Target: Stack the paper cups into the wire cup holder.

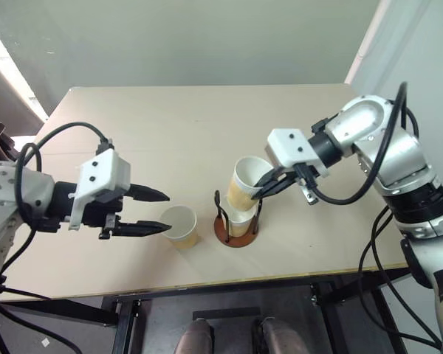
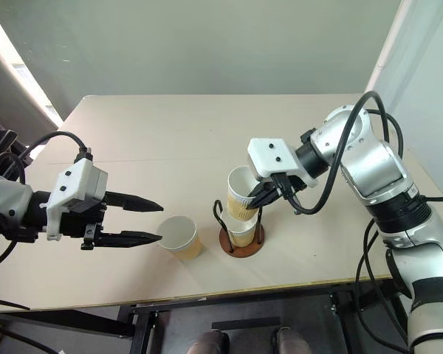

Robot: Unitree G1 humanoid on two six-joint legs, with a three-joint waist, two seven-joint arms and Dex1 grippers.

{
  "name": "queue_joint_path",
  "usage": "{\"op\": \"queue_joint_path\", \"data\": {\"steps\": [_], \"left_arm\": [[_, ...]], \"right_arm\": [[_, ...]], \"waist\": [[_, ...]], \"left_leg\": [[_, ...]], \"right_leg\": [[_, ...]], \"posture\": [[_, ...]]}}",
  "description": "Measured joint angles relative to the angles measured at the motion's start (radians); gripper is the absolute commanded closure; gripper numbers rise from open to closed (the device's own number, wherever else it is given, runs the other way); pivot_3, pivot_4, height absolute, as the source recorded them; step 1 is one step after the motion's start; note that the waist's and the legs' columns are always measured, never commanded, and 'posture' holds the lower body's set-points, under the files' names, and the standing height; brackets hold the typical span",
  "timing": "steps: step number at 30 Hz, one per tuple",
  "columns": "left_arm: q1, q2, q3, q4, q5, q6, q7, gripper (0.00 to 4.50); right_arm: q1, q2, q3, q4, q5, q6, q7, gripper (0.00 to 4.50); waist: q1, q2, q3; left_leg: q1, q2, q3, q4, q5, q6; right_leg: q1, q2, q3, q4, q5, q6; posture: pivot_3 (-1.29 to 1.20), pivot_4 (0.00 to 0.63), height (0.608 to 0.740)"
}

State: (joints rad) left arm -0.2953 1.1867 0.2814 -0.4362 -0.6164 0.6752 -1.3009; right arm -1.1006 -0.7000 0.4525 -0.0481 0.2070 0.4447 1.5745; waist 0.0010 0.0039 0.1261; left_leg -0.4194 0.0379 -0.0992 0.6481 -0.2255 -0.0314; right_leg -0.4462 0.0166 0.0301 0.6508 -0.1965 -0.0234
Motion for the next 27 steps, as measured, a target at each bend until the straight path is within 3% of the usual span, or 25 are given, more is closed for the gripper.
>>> {"op": "queue_joint_path", "data": {"steps": [15, 19, 24, 27], "left_arm": [[-0.002, 0.016, -0.033, 0.005, 0.029, -0.039, 0.019, 1.6], [-0.013, 0.016, -0.052, 0.008, 0.034, -0.046, 0.019, 1.6], [-0.036, 0.018, -0.081, 0.038, 0.053, -0.071, 0.014, 1.6], [-0.085, 0.022, -0.125, 0.106, 0.08, -0.105, -0.008, 1.6]], "right_arm": [[0.009, 0.032, 0.002, 0.002, -0.038, -0.065, -0.001, 4.44], [0.009, 0.034, 0.003, 0.004, -0.047, -0.07, 0.006, 3.58], [0.009, 0.045, 0.003, 0.018, -0.065, -0.089, 0.006, 1.85], [-0.025, 0.07, -0.005, 0.052, -0.063, -0.088, -0.021, 1.85]], "waist": [[0.0, 0.0, 0.0], [0.0, 0.0, 0.0], [0.0, 0.0, 0.0], [0.0, 0.0, 0.0]], "left_leg": [[0.0, 0.0, 0.0, 0.0, 0.0, 0.0], [0.0, 0.0, 0.0, 0.0, 0.0, 0.0], [0.0, 0.0, 0.0, 0.0, 0.0, 0.0], [0.0, 0.0, 0.0, -0.001, 0.0, -0.001]], "right_leg": [[0.0, 0.0, 0.0, 0.0, 0.0, 0.0], [0.0, 0.0, 0.0, 0.0, 0.0, 0.0], [0.0, 0.0, 0.0, 0.0, 0.0, 0.0], [-0.002, 0.0, 0.0, 0.001, 0.0, -0.001]], "posture": [[0.0, 0.15, 0.74], [0.0, 0.15, 0.74], [0.0, 0.15, 0.74], [0.0, 0.15, 0.74]]}}
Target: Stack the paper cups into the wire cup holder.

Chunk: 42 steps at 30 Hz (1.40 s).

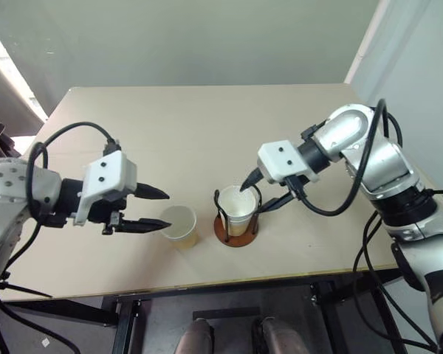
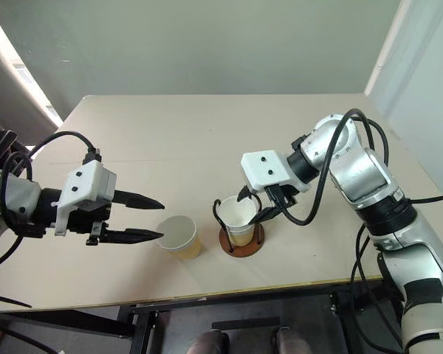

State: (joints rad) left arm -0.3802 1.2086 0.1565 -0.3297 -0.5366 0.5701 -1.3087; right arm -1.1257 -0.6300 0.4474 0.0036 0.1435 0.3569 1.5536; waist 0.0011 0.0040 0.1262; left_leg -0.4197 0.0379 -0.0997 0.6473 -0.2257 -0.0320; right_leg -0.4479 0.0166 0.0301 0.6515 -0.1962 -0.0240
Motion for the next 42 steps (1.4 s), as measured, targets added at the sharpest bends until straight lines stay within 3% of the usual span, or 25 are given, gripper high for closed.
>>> {"op": "queue_joint_path", "data": {"steps": [5, 8, 13, 20, 23, 29, 36, 42], "left_arm": [[-0.206, -0.024, -0.163, 0.18, 0.115, -0.092, -0.066, 1.6], [-0.346, -0.086, -0.314, 0.299, 0.226, -0.158, -0.144, 1.6], [-0.454, -0.171, -0.478, 0.453, 0.378, -0.267, -0.232, 1.6], [-0.501, -0.248, -0.543, 0.542, 0.455, -0.343, -0.259, 1.6], [-0.502, -0.248, -0.558, 0.546, 0.454, -0.354, -0.261, 2.22], [-0.502, -0.24, -0.58, 0.535, 0.428, -0.366, -0.262, 4.37], [-0.52, -0.22, -0.586, 0.519, 0.38, -0.366, -0.263, 4.44], [-0.689, -0.192, -0.565, 0.564, 0.292, -0.386, -0.264, 4.44]], "right_arm": [[-0.066, 0.0, -0.176, 0.027, 0.135, 0.167, -0.045, 1.85], [0.021, -0.015, -0.282, -0.057, 0.275, 0.33, -0.073, 1.85], [0.16, -0.063, -0.292, -0.189, 0.355, 0.444, -0.129, 1.85], [0.171, -0.068, -0.31, -0.287, 0.414, 0.516, -0.24, 1.85], [0.172, -0.068, -0.311, -0.289, 0.427, 0.529, -0.272, 1.81], [0.171, -0.079, -0.319, -0.292, 0.462, 0.541, -0.316, 1.81], [0.173, -0.138, -0.336, -0.3, 0.512, 0.548, -0.304, 1.81], [0.203, -0.24, -0.41, -0.303, 0.56, 0.542, -0.255, 1.81]], "waist": [[0.011, -0.001, -0.001], [0.018, -0.003, -0.002], [0.014, -0.002, -0.001], [0.005, -0.002, -0.001], [0.006, -0.002, -0.001], [0.007, -0.002, -0.001], [0.012, -0.002, -0.001], [0.018, -0.003, -0.001]], "left_leg": [[-0.001, 0.0, -0.001, 0.0, 0.0, 0.0], [-0.001, -0.001, -0.001, 0.0, -0.001, 0.0], [-0.006, -0.001, -0.001, 0.001, -0.001, -0.001], [-0.006, 0.0, -0.001, 0.0, 0.0, 0.0], [-0.006, 0.0, -0.001, 0.001, 0.001, 0.001], [-0.006, 0.0, -0.001, 0.002, 0.001, 0.002], [-0.007, 0.0, -0.001, 0.002, 0.001, 0.002], [-0.01, 0.0, -0.001, 0.005, 0.001, 0.002]], "right_leg": [[0.001, 0.0, 0.0, -0.002, -0.001, -0.002], [0.002, 0.0, 0.0, -0.005, -0.001, -0.001], [-0.002, 0.0, 0.0, -0.006, 0.007, 0.013], [-0.002, 0.001, 0.0, -0.006, 0.007, 0.015], [-0.001, 0.0, 0.0, -0.006, 0.008, 0.016], [-0.001, 0.0, 0.0, -0.006, 0.009, 0.017], [-0.001, 0.0, 0.0, -0.007, 0.009, 0.017], [-0.001, 0.0, 0.0, -0.008, 0.009, 0.018]], "posture": [[0.0, 0.15, 0.74], [0.0, 0.15, 0.74], [0.0, 0.15, 0.74], [0.0, 0.15, 0.74], [0.0, 0.15, 0.74], [0.0, 0.15, 0.74], [0.0, 0.15, 0.74], [0.0, 0.15, 0.74]]}}
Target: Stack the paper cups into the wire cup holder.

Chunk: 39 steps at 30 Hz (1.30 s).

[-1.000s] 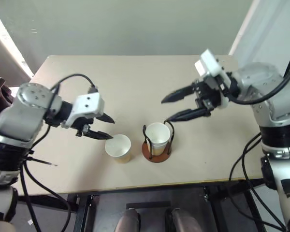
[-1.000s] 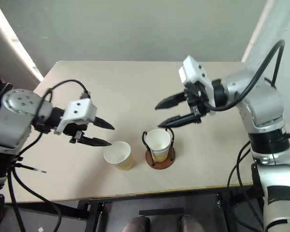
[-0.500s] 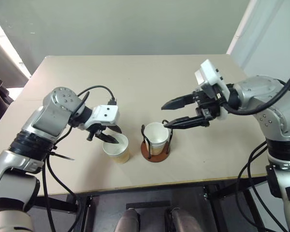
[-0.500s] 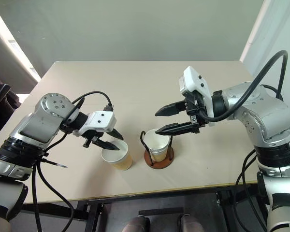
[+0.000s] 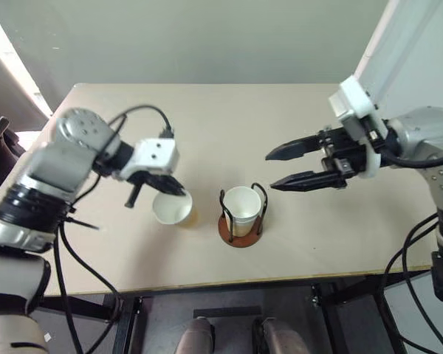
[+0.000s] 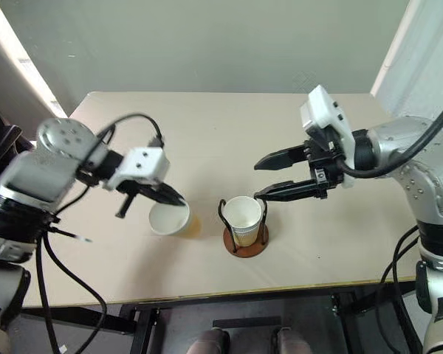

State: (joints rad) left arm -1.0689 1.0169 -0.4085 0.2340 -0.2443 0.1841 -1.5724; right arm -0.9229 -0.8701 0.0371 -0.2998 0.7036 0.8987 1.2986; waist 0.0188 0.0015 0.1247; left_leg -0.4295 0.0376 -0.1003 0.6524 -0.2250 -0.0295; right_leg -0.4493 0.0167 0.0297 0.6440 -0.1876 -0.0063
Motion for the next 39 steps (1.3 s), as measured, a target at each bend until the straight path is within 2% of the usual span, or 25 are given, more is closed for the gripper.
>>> {"op": "queue_joint_path", "data": {"steps": [5, 9, 11, 17, 20, 28, 34, 39], "left_arm": [[-0.209, -0.027, -0.015, 0.139, -0.086, -0.052, 0.0, 4.44], [-0.373, -0.121, -0.112, 0.211, -0.189, -0.119, -0.001, 4.44], [-0.403, -0.152, -0.163, 0.239, -0.217, -0.148, -0.001, 4.44], [-0.461, -0.233, -0.324, 0.355, -0.257, -0.238, -0.001, 4.44], [-0.478, -0.236, -0.378, 0.362, -0.298, -0.27, -0.001, 4.44], [-0.495, -0.234, -0.494, 0.341, -0.391, -0.323, -0.001, 4.44], [-0.497, -0.236, -0.548, 0.315, -0.425, -0.339, -0.001, 4.44], [-0.497, -0.283, -0.568, 0.338, -0.404, -0.361, -0.001, 4.44]], "right_arm": [[0.062, -0.097, -0.052, 0.03, 0.009, -0.039, 0.064, 1.81], [0.072, -0.124, -0.062, 0.055, 0.012, -0.069, 0.1, 1.81], [0.075, -0.131, -0.072, 0.056, 0.023, -0.07, 0.106, 1.81], [0.136, -0.209, -0.182, 0.052, 0.06, -0.061, 0.092, 1.81], [0.19, -0.249, -0.231, 0.045, 0.061, -0.059, 0.072, 1.81], [0.285, -0.266, -0.297, -0.026, 0.105, -0.04, 0.01, 1.81], [0.318, -0.273, -0.311, -0.063, 0.14, -0.031, -0.022, 1.81], [0.328, -0.283, -0.327, -0.069, 0.159, -0.03, -0.036, 1.81]], "waist": [[0.005, 0.0, 0.0], [0.007, 0.001, 0.0], [0.006, 0.002, 0.001], [0.01, 0.003, 0.002], [0.013, 0.004, 0.002], [0.016, 0.004, 0.002], [0.014, 0.005, 0.002], [0.018, 0.004, 0.002]], "left_leg": [[-0.001, 0.0, 0.0, 0.002, -0.001, 0.001], [-0.004, -0.002, 0.001, 0.007, -0.002, 0.004], [-0.005, -0.001, 0.001, 0.011, -0.004, 0.007], [-0.008, -0.004, 0.003, 0.016, -0.006, 0.01], [-0.009, -0.005, 0.005, 0.017, -0.008, 0.011], [-0.01, -0.007, 0.008, 0.026, -0.012, 0.012], [-0.009, -0.008, 0.011, 0.032, -0.017, 0.019], [-0.006, -0.009, 0.017, 0.032, -0.018, 0.023]], "right_leg": [[0.0, -0.001, 0.001, -0.001, 0.0, 0.002], [0.001, -0.002, 0.001, -0.001, 0.001, 0.007], [0.001, -0.002, 0.002, 0.0, 0.001, 0.009], [0.002, -0.004, 0.004, -0.001, -0.002, 0.017], [0.002, -0.004, 0.005, -0.002, -0.004, 0.021], [0.003, -0.003, 0.009, -0.001, -0.006, 0.027], [0.007, -0.003, 0.014, -0.002, -0.005, 0.032], [0.008, -0.003, 0.026, -0.002, -0.004, 0.038]], "posture": [[0.0, 0.15, 0.74], [0.0, 0.15, 0.74], [0.0, 0.15, 0.74], [0.0, 0.15, 0.74], [0.0, 0.15, 0.74], [0.0, 0.15, 0.74], [0.0, 0.15, 0.74], [0.0, 0.15, 0.74]]}}
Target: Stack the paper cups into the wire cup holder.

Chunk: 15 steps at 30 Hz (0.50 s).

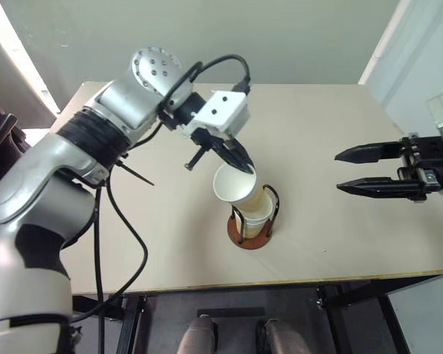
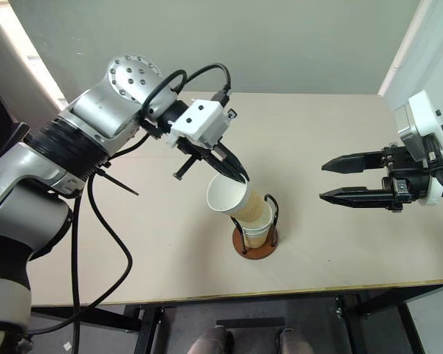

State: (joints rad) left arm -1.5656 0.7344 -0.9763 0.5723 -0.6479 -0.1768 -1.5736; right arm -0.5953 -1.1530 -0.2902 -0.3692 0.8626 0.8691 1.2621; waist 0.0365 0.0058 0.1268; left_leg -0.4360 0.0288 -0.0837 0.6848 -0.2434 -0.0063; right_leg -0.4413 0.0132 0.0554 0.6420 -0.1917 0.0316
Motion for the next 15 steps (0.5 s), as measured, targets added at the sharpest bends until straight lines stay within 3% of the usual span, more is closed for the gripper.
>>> {"op": "queue_joint_path", "data": {"steps": [11, 15], "left_arm": [[0.0, -0.05, -0.023, 0.017, 0.066, -0.019, 0.0, 4.44], [0.001, -0.061, -0.02, 0.024, 0.093, -0.018, 0.0, 3.6]], "right_arm": [[0.025, -0.01, -0.005, -0.003, 0.006, -0.01, -0.016, 1.81], [0.025, -0.01, -0.005, -0.003, 0.006, -0.021, -0.016, 1.81]], "waist": [[-0.003, 0.0, 0.0], [-0.003, 0.0, 0.0]], "left_leg": [[0.001, 0.001, 0.009, 0.005, -0.005, 0.007], [0.0, 0.001, 0.01, 0.007, -0.006, 0.008]], "right_leg": [[0.0, -0.001, 0.005, -0.001, 0.001, 0.003], [0.0, -0.001, 0.005, -0.001, 0.001, 0.004]], "posture": [[0.0, 0.15, 0.74], [0.0, 0.15, 0.74]]}}
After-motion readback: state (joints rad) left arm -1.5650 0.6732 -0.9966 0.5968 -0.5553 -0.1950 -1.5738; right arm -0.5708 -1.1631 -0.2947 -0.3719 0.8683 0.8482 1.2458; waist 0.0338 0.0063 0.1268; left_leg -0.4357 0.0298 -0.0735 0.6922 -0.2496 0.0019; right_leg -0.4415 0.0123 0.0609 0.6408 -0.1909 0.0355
